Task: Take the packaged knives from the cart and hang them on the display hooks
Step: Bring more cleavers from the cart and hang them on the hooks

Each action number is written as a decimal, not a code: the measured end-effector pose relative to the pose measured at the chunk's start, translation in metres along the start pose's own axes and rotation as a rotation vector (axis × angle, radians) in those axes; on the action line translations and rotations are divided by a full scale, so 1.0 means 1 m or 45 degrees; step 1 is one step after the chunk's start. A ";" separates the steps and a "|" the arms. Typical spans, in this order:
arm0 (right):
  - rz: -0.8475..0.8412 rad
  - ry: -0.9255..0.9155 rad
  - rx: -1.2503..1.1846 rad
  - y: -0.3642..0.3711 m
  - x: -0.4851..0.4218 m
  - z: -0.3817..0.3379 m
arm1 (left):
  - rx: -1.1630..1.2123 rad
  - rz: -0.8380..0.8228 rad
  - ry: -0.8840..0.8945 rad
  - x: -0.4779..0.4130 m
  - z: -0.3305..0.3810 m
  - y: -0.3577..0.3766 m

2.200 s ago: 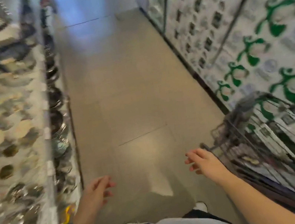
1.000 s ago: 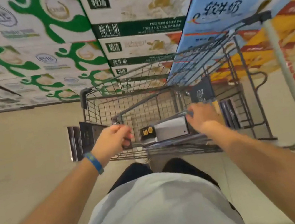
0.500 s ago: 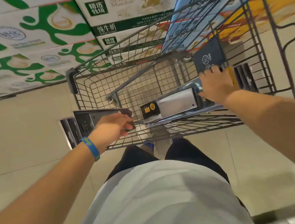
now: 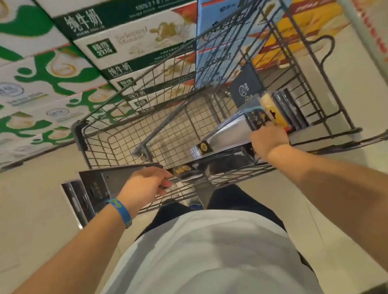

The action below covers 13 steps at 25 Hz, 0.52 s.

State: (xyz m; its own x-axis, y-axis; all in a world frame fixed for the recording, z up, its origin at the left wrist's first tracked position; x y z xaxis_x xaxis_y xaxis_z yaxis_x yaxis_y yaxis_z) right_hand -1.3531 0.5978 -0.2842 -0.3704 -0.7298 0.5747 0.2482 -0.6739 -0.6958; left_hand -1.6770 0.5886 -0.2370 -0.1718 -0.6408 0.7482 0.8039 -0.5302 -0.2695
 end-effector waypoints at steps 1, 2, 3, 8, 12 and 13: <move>-0.025 -0.023 -0.003 0.002 -0.002 0.001 | -0.030 -0.007 0.019 -0.003 0.003 0.003; -0.060 -0.049 -0.024 0.002 -0.005 0.001 | -0.052 -0.011 0.034 -0.005 0.006 0.006; -0.088 -0.074 -0.068 0.002 -0.007 0.002 | -0.073 -0.013 0.045 -0.005 0.009 0.009; -0.276 -0.333 -0.315 -0.014 -0.004 -0.008 | -0.135 -0.013 0.089 0.001 0.019 0.012; -0.324 -0.404 -0.494 -0.037 -0.002 -0.031 | -0.090 0.021 0.089 0.004 0.017 0.005; -0.327 -0.397 -0.574 -0.044 -0.003 -0.034 | -0.066 0.027 0.092 0.004 0.016 0.003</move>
State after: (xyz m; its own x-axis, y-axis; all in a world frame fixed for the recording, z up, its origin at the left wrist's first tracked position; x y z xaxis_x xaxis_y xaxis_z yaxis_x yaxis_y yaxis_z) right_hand -1.3928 0.6332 -0.2700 -0.0718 -0.5956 0.8001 -0.2437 -0.7674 -0.5931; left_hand -1.6663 0.5933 -0.2251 -0.1973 -0.6895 0.6969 0.7773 -0.5432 -0.3173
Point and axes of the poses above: each hand's wrist, its own x-axis away from the middle knuckle, its own y-axis out of the palm, z = x × y, the point moved 10 cm from there along -x, towards the middle knuckle, and after that the axes turned 10 degrees about y, right-handed, at the moved point
